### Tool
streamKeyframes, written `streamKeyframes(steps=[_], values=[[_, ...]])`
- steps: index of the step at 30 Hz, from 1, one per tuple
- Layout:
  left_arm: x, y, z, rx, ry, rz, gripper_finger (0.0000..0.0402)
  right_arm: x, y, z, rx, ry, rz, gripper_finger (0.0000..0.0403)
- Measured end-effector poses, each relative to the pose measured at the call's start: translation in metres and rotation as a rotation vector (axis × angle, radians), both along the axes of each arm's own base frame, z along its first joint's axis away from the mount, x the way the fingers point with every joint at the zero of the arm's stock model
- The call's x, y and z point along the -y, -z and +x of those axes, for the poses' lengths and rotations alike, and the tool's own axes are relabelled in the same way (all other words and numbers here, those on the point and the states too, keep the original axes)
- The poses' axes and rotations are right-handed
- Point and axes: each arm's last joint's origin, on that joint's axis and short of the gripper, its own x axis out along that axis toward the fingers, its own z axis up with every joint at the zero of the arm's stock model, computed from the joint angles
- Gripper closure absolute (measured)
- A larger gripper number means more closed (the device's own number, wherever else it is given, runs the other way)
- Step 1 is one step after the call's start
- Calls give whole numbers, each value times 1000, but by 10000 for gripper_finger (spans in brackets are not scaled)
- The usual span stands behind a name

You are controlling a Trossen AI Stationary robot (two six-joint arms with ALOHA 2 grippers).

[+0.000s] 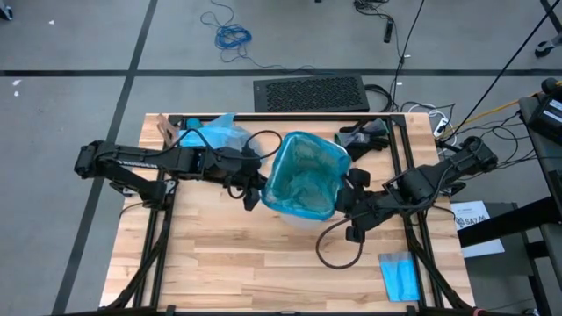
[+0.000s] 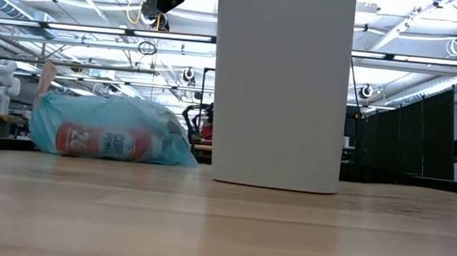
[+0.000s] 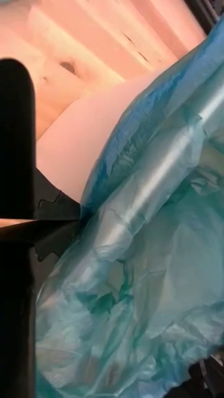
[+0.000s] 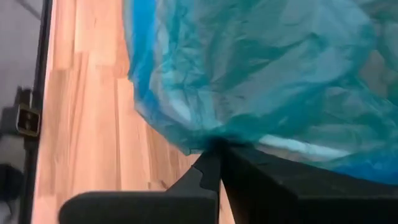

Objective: Place trash/remove bag and relplace
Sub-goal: Insert the blue trash bag into the white trash bin

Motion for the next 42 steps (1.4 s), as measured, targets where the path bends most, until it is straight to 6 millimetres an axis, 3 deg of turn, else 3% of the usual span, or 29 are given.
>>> streamKeyframes(steps=[9,17,27,31,36,42], values=[[2,-9,-11,25,-2,-19,400,-2,-6,-10,34,30,47,345],[4,-23,-24,68,-1,-42,364,-2,-7,-10,46,54,37,291],[6,-6,-37,-161,9,-143,359,-2,-7,-10,46,54,37,284],[5,-9,-35,-131,-12,-131,359,-2,-7,-10,46,53,37,284],[3,-30,-32,-7,-20,-62,359,0,-10,-12,66,75,41,284],[3,-38,-31,41,-14,-10,359,8,-27,-32,173,119,70,284]])
